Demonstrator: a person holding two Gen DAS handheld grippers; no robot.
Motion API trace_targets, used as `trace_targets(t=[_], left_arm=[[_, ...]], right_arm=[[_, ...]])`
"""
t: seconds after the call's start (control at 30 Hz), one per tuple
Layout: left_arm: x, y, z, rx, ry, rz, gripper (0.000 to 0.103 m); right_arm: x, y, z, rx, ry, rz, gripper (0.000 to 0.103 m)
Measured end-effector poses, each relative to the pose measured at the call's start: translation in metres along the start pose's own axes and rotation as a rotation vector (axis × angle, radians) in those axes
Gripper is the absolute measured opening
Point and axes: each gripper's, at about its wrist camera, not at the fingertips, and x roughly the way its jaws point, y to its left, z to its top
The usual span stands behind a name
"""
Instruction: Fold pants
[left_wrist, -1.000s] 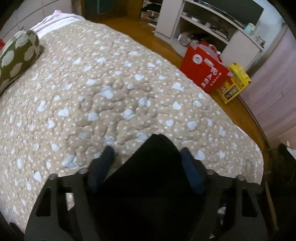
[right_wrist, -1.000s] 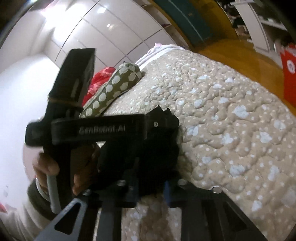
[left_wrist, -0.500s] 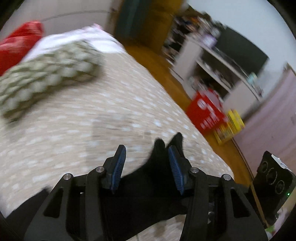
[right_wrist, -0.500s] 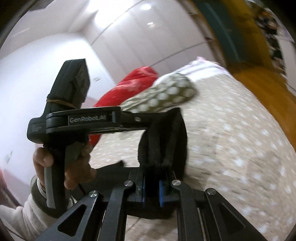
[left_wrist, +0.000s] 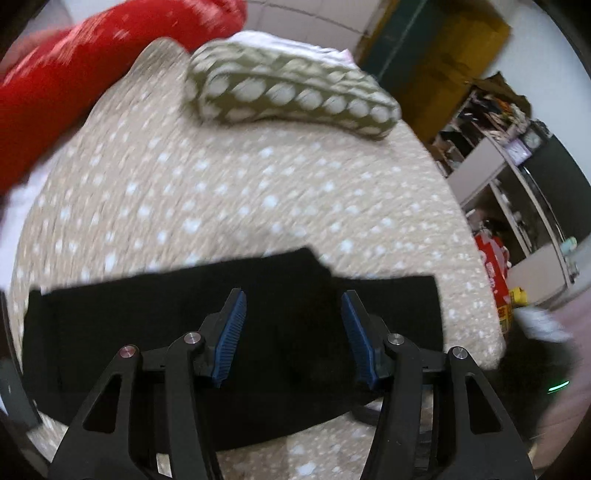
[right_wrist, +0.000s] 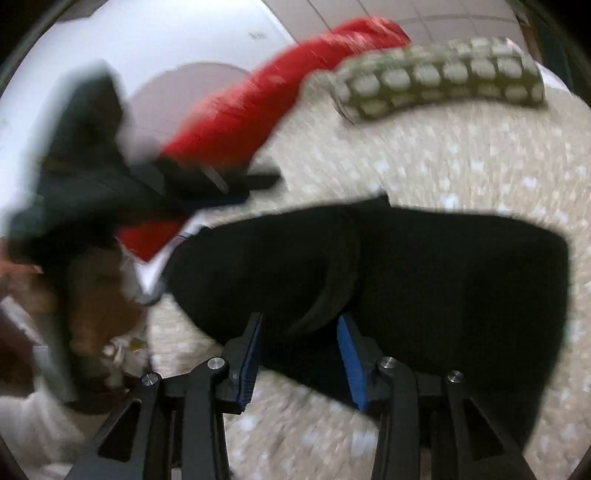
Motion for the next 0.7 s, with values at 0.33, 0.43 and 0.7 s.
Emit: trace_targets(t=[0.33, 0.43, 0.7], left_arm=[[0.045, -0.03, -0.026, -0.048, 0.091, -0.079, 0.071], [0.06, -0.039, -0.031, -0.024, 0.109, -0.019, 0.071], [0.062, -0.052, -0.032, -0.009, 0.092, 0.003, 0.036]], right_arm=[[-0.062, -0.087, -0.02, 0.206, -0.157, -0.269, 0.039], [-0.056, -0.097, -0.021, 0.231, -0.164, -0.246, 0.039], [-0.05, -0.101, -0.013, 0.236, -0.161, -0.258, 0.039]])
